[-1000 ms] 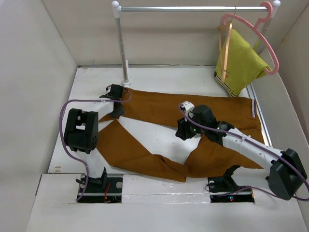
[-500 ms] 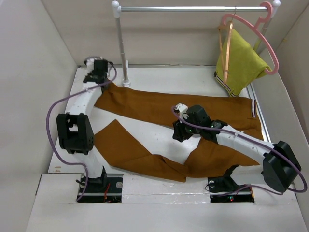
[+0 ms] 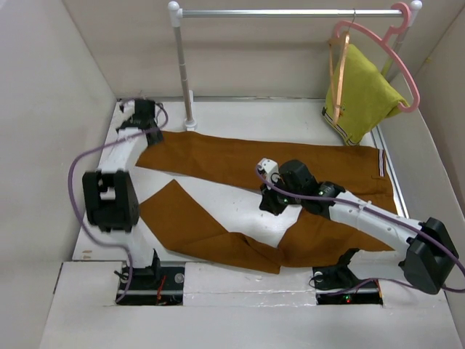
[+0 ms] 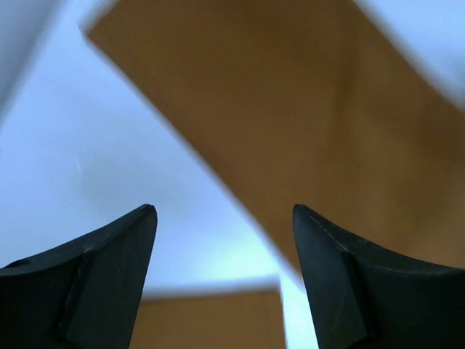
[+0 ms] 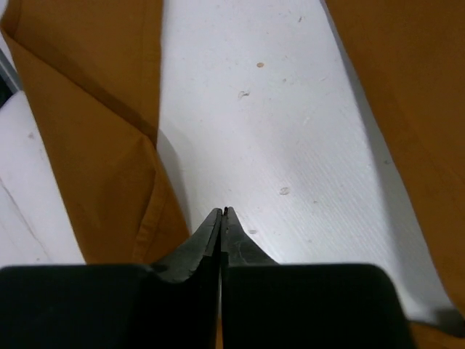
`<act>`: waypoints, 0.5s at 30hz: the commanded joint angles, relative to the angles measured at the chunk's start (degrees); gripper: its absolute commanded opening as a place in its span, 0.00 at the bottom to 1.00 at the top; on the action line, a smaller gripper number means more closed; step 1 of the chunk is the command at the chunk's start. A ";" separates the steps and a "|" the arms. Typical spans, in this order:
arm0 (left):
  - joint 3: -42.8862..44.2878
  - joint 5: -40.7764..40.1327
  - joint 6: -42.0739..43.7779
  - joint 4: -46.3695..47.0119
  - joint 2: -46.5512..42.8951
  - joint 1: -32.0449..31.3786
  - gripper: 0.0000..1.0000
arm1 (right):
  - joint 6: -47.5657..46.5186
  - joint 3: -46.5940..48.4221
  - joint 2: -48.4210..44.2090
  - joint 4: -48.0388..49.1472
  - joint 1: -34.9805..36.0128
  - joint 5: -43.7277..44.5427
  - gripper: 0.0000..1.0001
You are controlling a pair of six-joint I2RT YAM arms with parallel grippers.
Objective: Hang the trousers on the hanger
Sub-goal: Flatten out the trousers at the center of the board.
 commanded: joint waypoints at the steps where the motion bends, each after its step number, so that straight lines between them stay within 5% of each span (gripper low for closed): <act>1: -15.48 9.79 -4.82 0.13 -17.71 -6.43 0.71 | -2.01 1.57 -0.08 0.33 0.33 0.00 0.00; 5: -32.38 16.30 -17.02 -2.33 -34.12 -10.05 0.72 | -2.89 2.72 -1.13 -1.34 0.33 1.34 0.04; 6: -37.45 16.40 -22.36 -3.37 -37.14 -10.05 0.72 | -5.07 2.89 -1.48 -1.43 0.33 0.55 0.24; 9: -42.23 13.17 -29.85 -5.74 -48.82 -9.01 0.75 | -10.15 4.20 -0.18 -1.95 2.50 -7.60 0.54; 12: -43.65 12.87 -28.83 -3.66 -49.30 -5.85 0.85 | -12.11 5.88 2.55 -1.96 5.76 -8.87 0.59; 15: -39.64 15.79 -25.14 -1.80 -41.93 -3.46 0.82 | -14.22 8.50 8.25 2.08 13.32 -8.52 0.66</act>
